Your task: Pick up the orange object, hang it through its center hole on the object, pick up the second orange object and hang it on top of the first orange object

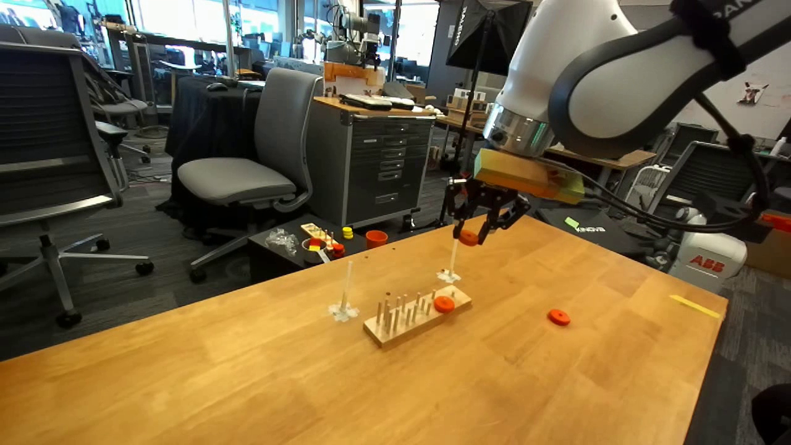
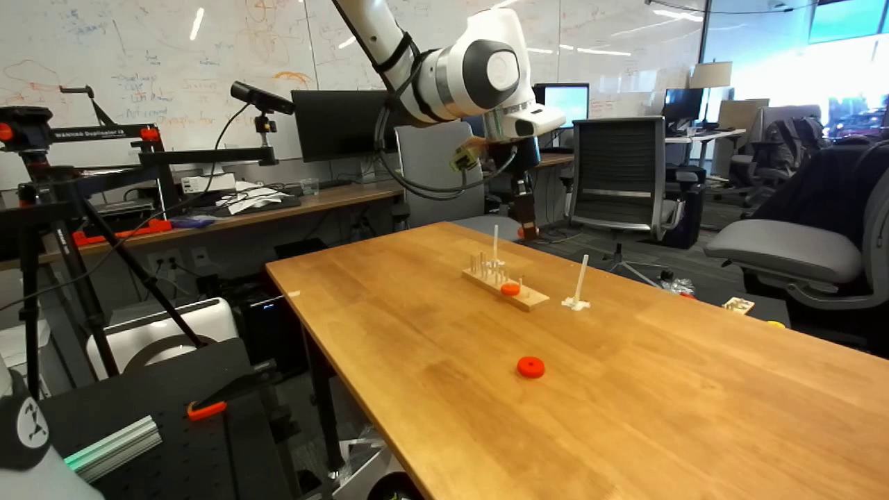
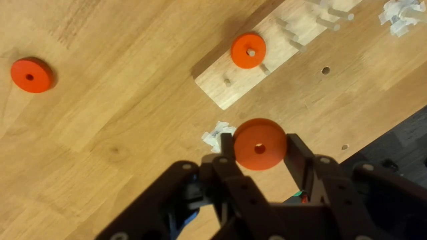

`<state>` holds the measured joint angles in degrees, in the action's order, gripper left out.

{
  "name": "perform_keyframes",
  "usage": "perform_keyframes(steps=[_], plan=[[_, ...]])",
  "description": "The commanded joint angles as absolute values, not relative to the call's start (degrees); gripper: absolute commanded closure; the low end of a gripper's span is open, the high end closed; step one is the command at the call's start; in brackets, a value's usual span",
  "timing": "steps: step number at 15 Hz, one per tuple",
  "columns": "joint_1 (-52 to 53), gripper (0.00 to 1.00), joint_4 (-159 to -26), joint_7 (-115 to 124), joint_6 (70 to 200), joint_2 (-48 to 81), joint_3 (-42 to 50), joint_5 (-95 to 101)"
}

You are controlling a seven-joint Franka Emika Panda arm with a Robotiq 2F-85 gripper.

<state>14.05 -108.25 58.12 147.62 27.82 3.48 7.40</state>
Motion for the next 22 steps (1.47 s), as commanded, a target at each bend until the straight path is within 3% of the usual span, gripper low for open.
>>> perform_keyframes(steps=[1,22], plan=[[13.87,0.82,-102.09,57.94,144.05,31.86,3.07,5.02],[14.91,0.82,-86.57,57.19,130.56,43.74,2.07,2.68]])
